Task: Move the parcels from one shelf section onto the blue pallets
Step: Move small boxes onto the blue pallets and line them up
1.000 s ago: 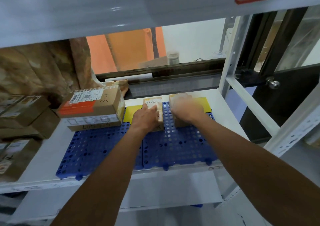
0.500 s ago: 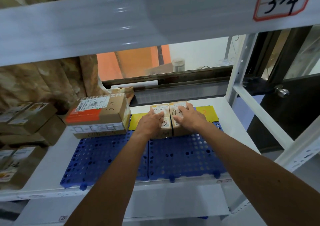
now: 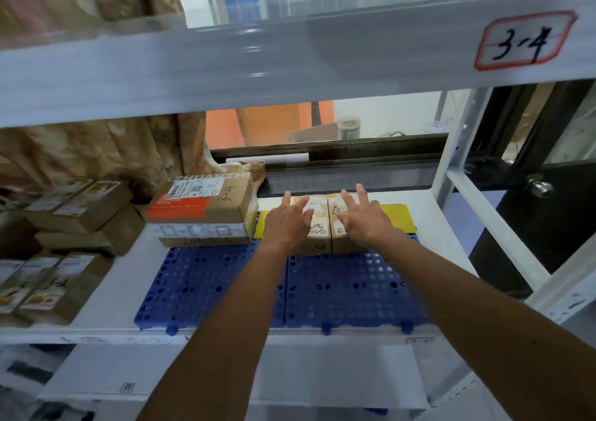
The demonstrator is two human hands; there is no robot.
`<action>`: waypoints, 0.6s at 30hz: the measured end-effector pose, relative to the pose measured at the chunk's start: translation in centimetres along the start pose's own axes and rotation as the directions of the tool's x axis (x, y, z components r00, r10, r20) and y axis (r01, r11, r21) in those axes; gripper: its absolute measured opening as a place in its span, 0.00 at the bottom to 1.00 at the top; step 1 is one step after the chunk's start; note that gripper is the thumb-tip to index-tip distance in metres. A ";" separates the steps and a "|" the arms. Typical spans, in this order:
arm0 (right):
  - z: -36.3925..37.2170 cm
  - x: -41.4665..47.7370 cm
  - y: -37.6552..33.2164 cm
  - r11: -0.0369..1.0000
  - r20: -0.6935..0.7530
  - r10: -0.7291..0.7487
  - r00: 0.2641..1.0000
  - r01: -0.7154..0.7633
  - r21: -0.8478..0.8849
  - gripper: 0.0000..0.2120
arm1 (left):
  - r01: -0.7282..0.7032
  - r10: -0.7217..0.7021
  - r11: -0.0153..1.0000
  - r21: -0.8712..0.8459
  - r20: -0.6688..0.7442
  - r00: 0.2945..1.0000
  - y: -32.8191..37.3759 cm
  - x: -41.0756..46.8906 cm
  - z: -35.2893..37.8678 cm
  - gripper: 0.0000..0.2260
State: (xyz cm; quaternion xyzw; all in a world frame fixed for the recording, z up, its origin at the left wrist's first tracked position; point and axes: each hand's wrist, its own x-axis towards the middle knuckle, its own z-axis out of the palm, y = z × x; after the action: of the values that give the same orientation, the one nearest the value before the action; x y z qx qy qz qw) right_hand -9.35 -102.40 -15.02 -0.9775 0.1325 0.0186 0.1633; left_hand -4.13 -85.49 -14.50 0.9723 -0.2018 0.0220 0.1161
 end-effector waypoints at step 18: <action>-7.9 -3.9 -14.3 0.882 0.028 -0.435 0.900 0.433 -0.189 0.30 | 0.184 -0.155 0.964 0.193 -0.153 0.976 -12.6 -14.3 -16.6 0.28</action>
State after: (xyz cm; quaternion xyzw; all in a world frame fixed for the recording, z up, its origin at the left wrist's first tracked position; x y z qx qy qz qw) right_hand -9.41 -90.96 -2.76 -0.9935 -0.0907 -0.0133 0.0679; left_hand -12.22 -64.81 -2.40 0.9890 -0.1059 0.0990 0.0298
